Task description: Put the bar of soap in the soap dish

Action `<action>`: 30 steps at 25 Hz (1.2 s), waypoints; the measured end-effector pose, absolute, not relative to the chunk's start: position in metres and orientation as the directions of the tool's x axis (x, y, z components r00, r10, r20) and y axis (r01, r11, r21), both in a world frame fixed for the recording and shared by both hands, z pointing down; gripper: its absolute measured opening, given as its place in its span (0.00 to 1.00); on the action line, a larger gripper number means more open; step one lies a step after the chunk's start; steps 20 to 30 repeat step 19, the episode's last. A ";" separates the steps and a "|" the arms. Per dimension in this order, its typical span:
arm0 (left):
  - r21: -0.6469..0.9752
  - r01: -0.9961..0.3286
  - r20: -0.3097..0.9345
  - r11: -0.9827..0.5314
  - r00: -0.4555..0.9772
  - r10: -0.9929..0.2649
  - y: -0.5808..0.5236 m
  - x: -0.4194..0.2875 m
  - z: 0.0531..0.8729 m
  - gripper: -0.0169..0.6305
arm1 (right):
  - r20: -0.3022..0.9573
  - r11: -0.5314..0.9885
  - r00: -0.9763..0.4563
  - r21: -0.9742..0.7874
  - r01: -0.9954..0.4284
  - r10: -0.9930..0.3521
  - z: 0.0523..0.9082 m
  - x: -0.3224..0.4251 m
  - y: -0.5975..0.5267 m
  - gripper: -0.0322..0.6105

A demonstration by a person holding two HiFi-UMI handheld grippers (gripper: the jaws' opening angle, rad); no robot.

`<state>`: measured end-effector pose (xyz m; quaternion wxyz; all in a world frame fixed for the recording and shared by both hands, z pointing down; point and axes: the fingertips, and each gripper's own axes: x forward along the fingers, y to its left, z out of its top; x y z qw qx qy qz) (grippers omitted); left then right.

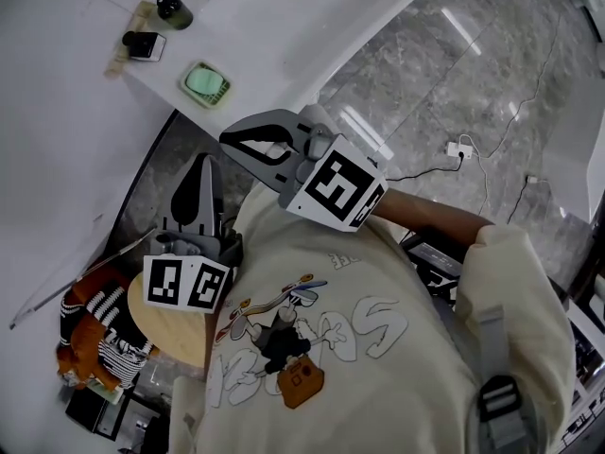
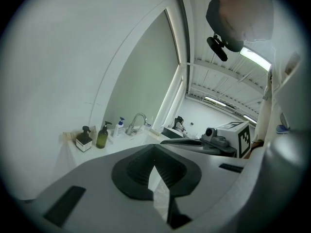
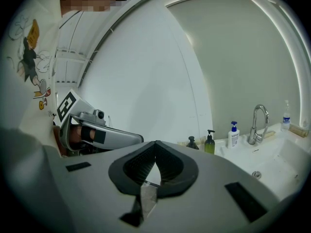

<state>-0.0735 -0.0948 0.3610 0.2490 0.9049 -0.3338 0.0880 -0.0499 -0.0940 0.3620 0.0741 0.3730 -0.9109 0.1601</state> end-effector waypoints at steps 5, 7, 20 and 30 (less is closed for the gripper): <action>0.394 -0.645 0.336 -0.654 0.764 -0.551 -0.093 -0.074 0.363 0.04 | 0.261 0.663 -0.708 -0.248 -0.706 -0.656 0.364 -0.050 -0.093 0.06; 0.394 -0.647 0.340 -0.652 0.762 -0.551 -0.091 -0.076 0.363 0.04 | 0.267 0.660 -0.708 -0.256 -0.706 -0.654 0.367 -0.052 -0.091 0.06; 0.390 -0.667 0.327 -0.635 0.745 -0.581 -0.091 -0.084 0.359 0.04 | 0.270 0.671 -0.719 -0.259 -0.694 -0.640 0.369 -0.055 -0.093 0.06; 0.390 -0.667 0.327 -0.635 0.745 -0.581 -0.091 -0.084 0.359 0.04 | 0.270 0.671 -0.719 -0.259 -0.694 -0.640 0.369 -0.055 -0.093 0.06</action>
